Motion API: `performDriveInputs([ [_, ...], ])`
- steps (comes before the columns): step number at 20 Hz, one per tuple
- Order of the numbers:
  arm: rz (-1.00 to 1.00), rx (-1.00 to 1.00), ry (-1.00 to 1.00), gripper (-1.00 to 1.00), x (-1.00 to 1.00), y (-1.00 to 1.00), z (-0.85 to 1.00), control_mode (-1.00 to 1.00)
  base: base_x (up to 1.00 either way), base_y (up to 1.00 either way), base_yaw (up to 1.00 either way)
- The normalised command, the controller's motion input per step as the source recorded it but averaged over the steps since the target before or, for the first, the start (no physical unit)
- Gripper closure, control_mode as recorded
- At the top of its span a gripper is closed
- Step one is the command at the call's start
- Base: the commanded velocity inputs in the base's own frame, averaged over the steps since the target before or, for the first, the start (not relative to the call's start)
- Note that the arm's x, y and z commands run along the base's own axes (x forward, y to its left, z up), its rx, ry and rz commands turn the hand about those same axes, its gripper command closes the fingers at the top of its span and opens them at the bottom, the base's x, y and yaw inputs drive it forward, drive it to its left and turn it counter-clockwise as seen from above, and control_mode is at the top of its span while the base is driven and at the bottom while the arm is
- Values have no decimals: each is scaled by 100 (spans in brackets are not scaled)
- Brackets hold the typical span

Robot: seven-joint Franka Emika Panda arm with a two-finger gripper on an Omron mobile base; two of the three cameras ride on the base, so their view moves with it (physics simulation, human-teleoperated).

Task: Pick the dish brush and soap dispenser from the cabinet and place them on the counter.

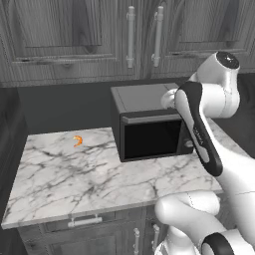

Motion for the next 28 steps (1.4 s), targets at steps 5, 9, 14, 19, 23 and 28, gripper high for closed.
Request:
performDriveInputs([
  [5,1,0,-17,-100,-10,0,28,-100,0,0,0],
  [9,0,0,-18,-100,-10,0,25,-100,0,0,0],
  [14,0,0,-19,-100,-6,0,25,-100,0,0,0],
  [19,0,0,-20,-100,-4,0,21,-100,0,0,0],
  [23,0,0,-22,-100,-3,1,13,-100,0,0,0],
  [28,0,0,-22,-100,-2,3,10,-100,0,0,0],
])
